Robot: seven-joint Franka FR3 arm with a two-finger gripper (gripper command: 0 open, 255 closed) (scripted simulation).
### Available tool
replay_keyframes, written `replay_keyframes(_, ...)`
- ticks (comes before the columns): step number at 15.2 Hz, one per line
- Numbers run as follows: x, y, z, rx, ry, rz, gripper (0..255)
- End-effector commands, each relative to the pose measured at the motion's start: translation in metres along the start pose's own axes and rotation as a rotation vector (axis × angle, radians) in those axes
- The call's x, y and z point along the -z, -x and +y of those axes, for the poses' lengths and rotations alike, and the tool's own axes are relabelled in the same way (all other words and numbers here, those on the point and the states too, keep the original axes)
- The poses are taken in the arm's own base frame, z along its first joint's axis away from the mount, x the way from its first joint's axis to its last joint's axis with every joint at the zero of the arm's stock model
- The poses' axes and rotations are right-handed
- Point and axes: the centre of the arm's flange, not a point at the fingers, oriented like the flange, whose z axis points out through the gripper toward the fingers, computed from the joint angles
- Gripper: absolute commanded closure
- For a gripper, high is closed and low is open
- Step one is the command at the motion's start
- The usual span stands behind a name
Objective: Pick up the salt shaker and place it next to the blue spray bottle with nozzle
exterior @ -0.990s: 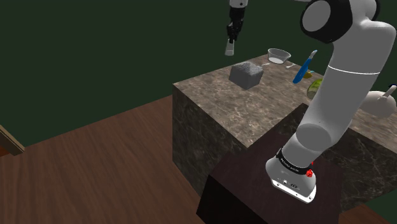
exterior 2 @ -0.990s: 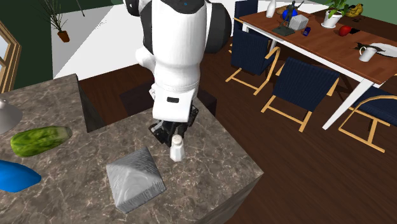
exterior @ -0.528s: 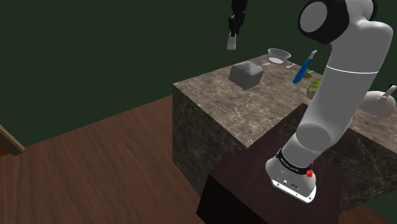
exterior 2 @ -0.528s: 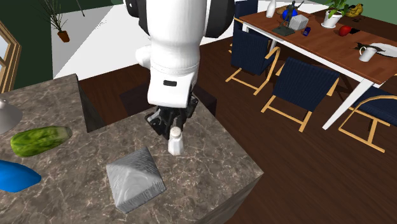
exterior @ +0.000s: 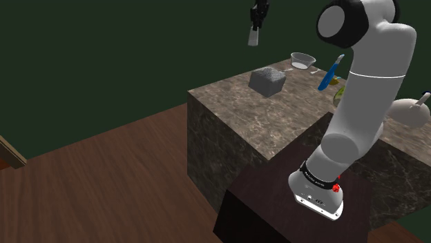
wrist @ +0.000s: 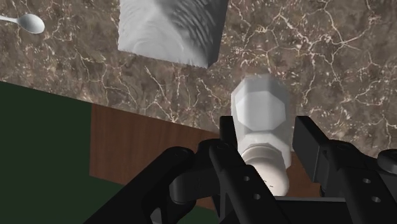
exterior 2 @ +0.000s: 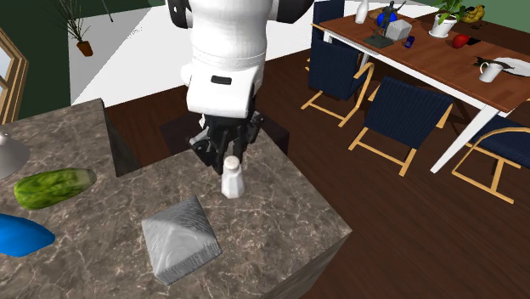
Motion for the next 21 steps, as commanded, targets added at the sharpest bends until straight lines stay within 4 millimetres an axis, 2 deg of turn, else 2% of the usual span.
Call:
replay_keyframes(1,0.012,0.002,0.001,0.000,0.000,0.000,255)
replay_keyframes(6,0.037,0.003,0.004,0.000,0.000,0.000,255)
replay_keyframes(21,0.014,0.158,0.124,0.000,0.000,0.000,255)
